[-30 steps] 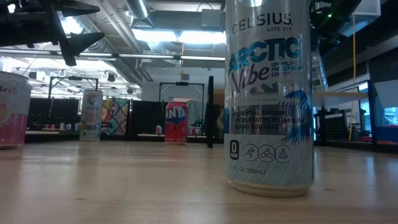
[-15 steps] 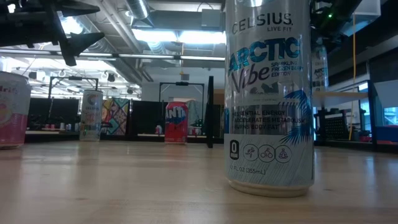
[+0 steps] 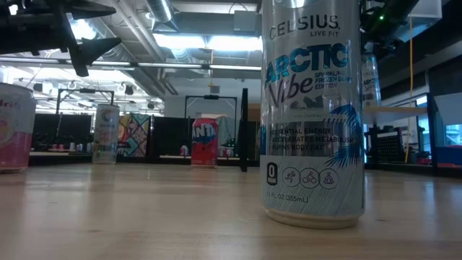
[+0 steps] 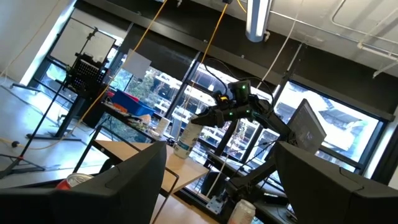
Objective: Place canned beverage on shelf
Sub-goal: Put the top white blue soda can on the shelf, then put the white blue soda can on the shelf aligned with the other white blue soda can
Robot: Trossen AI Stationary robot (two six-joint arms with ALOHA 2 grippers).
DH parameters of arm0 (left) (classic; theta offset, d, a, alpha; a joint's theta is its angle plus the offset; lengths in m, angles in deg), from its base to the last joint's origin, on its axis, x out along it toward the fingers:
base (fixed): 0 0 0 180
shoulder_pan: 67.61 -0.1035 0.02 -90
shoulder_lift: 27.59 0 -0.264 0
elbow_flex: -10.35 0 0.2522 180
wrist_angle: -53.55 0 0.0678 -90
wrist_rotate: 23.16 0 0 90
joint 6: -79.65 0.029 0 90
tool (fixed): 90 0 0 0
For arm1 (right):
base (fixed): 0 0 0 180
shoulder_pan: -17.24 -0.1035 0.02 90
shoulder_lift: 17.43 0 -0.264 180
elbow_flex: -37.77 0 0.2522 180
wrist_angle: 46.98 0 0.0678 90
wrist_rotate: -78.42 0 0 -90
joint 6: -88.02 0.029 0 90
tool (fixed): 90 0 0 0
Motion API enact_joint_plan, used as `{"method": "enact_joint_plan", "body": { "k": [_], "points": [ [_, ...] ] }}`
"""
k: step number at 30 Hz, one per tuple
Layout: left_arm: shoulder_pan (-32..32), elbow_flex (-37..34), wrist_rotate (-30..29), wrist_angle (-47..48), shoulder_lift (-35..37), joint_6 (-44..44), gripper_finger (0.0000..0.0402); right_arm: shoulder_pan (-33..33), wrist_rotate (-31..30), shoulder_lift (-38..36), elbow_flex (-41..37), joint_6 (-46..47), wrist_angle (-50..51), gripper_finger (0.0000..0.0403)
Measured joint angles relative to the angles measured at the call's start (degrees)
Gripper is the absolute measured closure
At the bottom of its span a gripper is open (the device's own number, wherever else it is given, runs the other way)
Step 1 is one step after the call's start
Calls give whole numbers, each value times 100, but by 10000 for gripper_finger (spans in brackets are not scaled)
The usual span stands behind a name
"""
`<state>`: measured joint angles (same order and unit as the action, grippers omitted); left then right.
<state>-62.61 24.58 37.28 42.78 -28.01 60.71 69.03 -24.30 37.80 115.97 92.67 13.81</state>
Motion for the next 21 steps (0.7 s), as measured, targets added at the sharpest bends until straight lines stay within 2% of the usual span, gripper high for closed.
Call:
{"method": "enact_joint_plan", "body": {
  "k": [5,16,18,21],
  "points": [
    [0,0,2,0,0,0,109,-1,-22,2,81,-2,-7,56],
    [1,0,4,-53,0,-87,109,-2,65,2,843,-178,334,56],
    [0,0,49,-61,1,-230,109,-4,253,2,1029,-210,454,56],
    [2,0,109,-61,0,-339,109,-10,840,2,1289,-158,537,56]
  ]
}}
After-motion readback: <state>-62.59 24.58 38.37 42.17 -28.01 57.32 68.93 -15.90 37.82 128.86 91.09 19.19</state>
